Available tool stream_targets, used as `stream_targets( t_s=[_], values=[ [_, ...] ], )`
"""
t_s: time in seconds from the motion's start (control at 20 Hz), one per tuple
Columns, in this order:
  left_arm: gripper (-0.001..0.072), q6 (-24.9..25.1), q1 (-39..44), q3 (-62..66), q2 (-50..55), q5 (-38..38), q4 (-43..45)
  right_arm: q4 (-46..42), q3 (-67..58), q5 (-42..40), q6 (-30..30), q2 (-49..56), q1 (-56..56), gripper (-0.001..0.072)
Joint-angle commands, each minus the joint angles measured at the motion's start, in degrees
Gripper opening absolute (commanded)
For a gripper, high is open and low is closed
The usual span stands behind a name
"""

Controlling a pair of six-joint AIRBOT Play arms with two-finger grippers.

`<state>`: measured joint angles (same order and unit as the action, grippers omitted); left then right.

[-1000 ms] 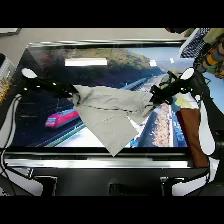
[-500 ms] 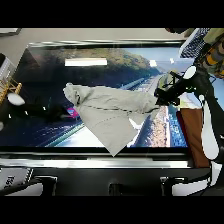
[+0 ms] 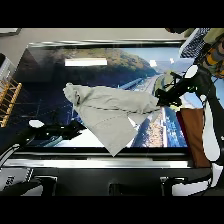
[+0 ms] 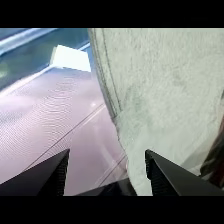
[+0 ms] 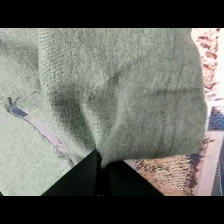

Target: Fold the clothes and pants, and hang the long-sleeved shirts on hangers.

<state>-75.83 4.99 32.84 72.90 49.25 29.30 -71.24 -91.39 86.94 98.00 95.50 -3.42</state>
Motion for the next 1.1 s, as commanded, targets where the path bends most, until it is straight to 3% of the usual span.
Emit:
stream_targets(
  t_s=[0.0, 0.35, 0.4, 0.45, 0.5, 0.8, 1.05],
  values=[
    [0.0548, 0.9, 4.3, 0.0, 2.6, -5.9, -5.6, 0.1, -0.1, 1.3, 0.4, 0.0, 0.0, 0.0036],
    [0.0508, 0.0, 8.8, 7.8, 11.1, -7.7, -7.3, 0.2, -0.1, 2.1, 0.4, -1.0, 0.0, 0.0036],
    [0.0343, -0.2, 9.5, 9.1, 12.3, -7.5, -7.3, 0.2, -0.1, 2.1, 0.4, -1.3, 0.0, 0.0036],
    [0.0101, 0.0, 9.8, 10.5, 12.9, -6.2, -7.3, 0.2, -0.1, 2.2, 0.4, -1.6, 0.0, 0.0036],
    [0.0018, 1.0, 9.7, 11.6, 13.0, -4.8, -7.3, 0.1, -0.1, 2.1, 0.4, -2.0, 0.0, 0.0036],
    [0.0015, 2.1, -1.2, 24.5, 3.1, 2.3, -4.3, -0.2, -0.1, -6.4, -5.1, -10.2, 0.0, 0.0035],
    [0.0015, 1.9, -17.4, 49.0, -9.3, 13.2, -4.2, 3.2, -0.1, -21.1, -13.3, -30.2, 0.0, 0.0035]
  ],
)
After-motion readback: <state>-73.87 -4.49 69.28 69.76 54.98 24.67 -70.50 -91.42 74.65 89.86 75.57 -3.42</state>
